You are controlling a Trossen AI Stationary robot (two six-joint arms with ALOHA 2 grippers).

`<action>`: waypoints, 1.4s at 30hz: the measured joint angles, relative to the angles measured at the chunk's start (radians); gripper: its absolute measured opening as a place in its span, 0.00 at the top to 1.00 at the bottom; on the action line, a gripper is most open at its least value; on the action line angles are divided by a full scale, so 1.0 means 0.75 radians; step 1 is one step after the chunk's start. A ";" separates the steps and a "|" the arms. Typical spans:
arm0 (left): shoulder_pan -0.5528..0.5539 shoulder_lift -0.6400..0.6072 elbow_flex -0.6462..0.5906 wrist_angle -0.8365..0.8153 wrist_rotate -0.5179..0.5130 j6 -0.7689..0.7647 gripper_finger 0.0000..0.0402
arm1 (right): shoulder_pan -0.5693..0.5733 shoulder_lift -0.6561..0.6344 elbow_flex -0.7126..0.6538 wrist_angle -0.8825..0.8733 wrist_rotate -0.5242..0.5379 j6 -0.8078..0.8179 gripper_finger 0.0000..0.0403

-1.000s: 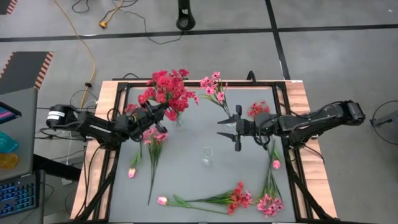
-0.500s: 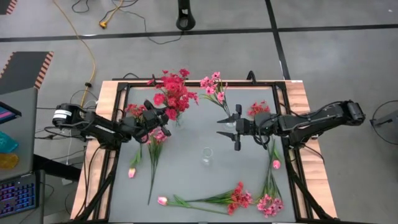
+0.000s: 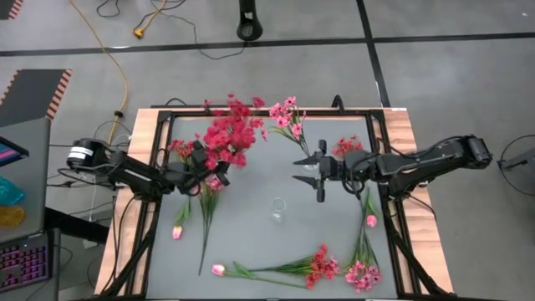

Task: Sort flowers into vase by color
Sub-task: Put the top right orange flowers into the bottom center transparent vase

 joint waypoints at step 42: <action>-0.180 -0.578 0.000 -1.172 0.092 -0.363 0.37 | -0.339 -0.097 0.000 -1.797 0.055 1.597 0.46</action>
